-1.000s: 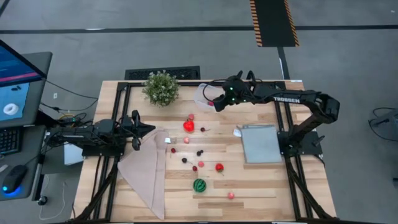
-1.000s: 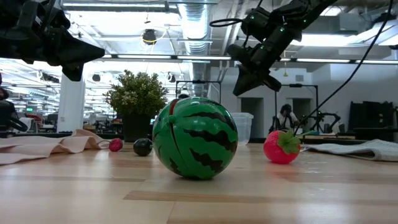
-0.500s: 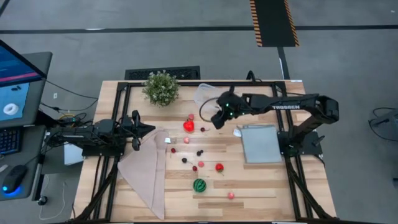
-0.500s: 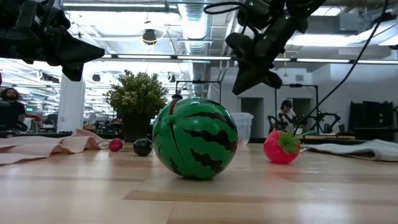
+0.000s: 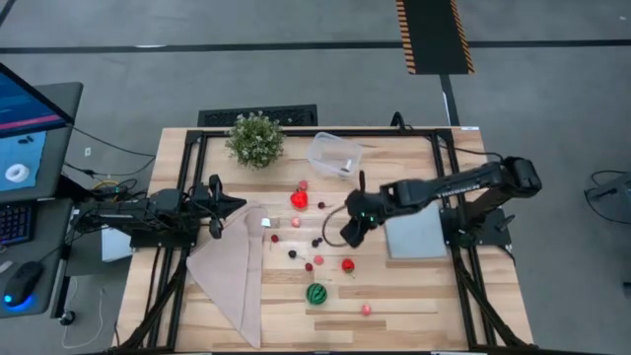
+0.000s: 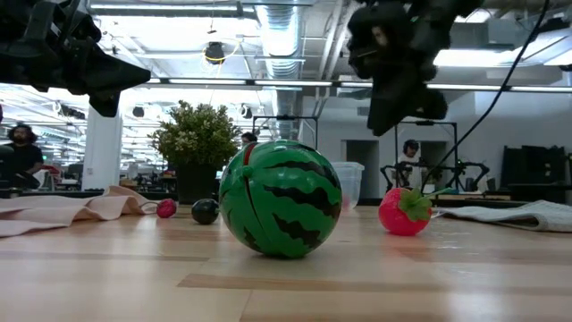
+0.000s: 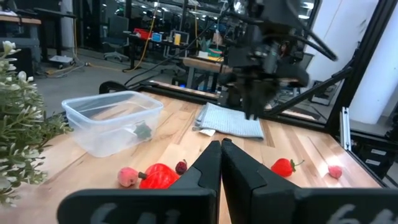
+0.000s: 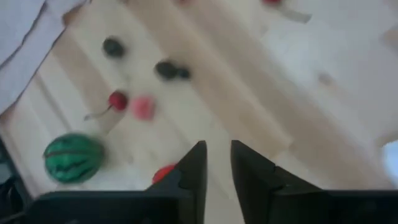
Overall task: Pick and placing Produce into tupperware
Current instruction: Put the strawberry into the transparent bin
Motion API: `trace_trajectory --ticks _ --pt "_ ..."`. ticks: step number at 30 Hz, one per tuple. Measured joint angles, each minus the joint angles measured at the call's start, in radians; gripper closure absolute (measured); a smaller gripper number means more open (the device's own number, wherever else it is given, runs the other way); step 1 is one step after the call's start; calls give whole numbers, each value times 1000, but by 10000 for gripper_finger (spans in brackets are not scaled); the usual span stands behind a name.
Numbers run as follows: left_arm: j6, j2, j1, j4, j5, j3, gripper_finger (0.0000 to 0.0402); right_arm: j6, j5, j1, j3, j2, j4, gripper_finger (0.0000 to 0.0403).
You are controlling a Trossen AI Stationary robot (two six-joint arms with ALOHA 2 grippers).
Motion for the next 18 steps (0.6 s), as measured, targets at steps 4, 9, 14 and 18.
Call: trace_trajectory --ticks 4,9,14,18 --pt "-1 0 0 0 0 0 401 96 0 85 0 0 8 251" --pt "-2 0 0 0 -1 0 401 208 6 167 0 0 70 186" --pt "-4 0 0 0 -2 0 401 293 23 246 0 16 115 159" --pt "-4 0 0 1 -3 0 401 362 32 294 0 53 142 160"
